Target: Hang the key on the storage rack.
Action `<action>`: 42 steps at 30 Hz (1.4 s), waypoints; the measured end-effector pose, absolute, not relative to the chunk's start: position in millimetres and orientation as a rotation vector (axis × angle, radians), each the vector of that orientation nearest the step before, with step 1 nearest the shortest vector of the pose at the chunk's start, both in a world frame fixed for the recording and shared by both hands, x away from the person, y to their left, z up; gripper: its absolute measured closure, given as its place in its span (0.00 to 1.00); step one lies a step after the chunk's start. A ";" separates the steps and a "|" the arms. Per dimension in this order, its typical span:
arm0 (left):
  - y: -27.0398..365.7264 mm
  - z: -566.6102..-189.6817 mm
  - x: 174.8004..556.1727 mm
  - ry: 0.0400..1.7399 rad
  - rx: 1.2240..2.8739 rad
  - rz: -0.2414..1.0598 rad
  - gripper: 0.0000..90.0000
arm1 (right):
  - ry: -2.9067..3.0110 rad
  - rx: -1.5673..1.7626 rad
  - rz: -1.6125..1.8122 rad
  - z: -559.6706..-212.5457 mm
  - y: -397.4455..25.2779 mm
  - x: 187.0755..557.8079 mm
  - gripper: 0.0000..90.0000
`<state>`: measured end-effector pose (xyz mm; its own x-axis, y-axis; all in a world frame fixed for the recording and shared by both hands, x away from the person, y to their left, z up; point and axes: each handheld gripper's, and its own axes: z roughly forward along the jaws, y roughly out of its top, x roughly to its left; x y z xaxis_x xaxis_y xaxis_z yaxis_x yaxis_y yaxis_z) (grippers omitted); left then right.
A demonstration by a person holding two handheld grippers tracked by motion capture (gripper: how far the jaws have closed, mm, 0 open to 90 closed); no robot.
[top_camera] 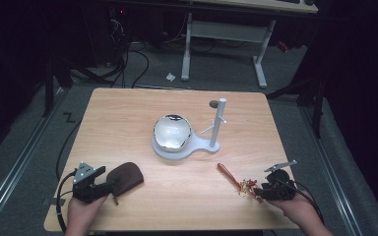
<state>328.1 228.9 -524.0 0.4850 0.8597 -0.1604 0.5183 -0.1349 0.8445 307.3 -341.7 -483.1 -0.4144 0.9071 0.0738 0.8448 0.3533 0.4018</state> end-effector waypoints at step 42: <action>229.2 -522.9 320.8 1.143 1.826 0.467 0.32 | 2.659 1.479 0.352 -471.8 -320.0 333.3 0.74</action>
<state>320.8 229.2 -522.9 0.5006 0.8545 -0.1383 0.5126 -0.1639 0.8429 333.3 -320.0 -471.8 -0.5315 0.8460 0.0426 0.8279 0.5082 0.2372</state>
